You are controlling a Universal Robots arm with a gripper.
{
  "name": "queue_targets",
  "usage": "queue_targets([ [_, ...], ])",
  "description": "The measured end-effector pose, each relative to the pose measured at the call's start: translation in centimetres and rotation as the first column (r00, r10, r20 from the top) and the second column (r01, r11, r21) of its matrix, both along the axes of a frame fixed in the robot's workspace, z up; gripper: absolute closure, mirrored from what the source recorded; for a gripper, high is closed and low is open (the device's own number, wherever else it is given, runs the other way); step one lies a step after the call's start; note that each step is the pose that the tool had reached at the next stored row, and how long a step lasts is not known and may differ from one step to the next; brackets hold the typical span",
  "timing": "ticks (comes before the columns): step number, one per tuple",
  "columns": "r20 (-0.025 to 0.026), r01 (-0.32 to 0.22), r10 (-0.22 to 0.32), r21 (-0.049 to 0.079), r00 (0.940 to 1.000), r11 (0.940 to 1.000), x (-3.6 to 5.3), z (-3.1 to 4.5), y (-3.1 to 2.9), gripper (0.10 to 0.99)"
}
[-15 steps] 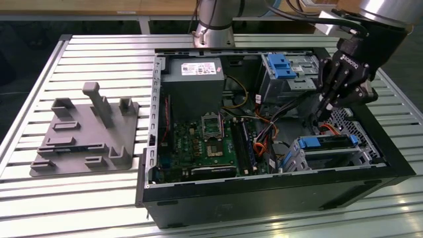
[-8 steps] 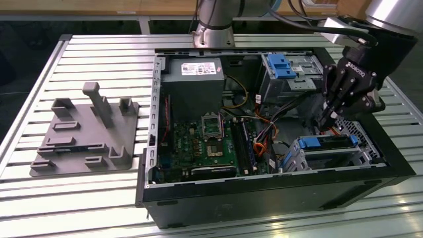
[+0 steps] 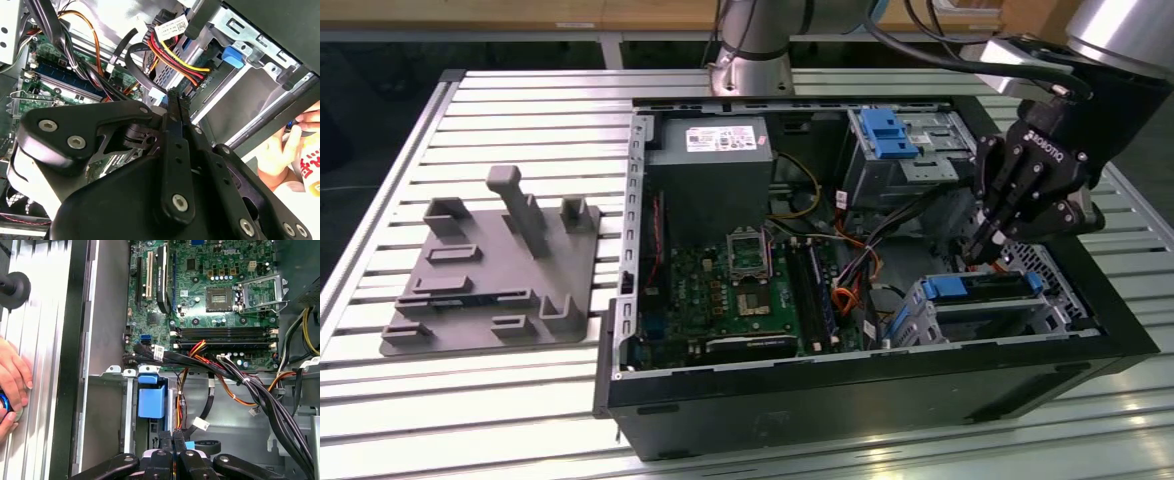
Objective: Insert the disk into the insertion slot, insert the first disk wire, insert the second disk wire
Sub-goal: 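Insert the second disk wire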
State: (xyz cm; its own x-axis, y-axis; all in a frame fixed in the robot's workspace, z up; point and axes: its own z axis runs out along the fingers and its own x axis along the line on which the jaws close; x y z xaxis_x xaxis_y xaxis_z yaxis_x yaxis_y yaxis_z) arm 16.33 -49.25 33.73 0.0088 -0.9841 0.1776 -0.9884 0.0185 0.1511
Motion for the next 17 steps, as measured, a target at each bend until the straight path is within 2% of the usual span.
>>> queue_targets([
  [14, 0.0006, 0.0, 0.0, 0.0, 1.0, 1.0, 0.0, 0.0, 0.0, 0.929],
  [15, 0.0006, 0.0, 0.0, 0.0, 1.0, 1.0, 0.01, 0.0, 0.0, 0.875],
  [16, 0.0006, 0.0, 0.0, 0.0, 1.0, 1.0, 0.0, 0.0, 0.0, 0.875],
  [17, 0.0007, 0.0, 0.0, 0.0, 1.0, 1.0, 0.01, 0.0, 0.0, 0.808],
])
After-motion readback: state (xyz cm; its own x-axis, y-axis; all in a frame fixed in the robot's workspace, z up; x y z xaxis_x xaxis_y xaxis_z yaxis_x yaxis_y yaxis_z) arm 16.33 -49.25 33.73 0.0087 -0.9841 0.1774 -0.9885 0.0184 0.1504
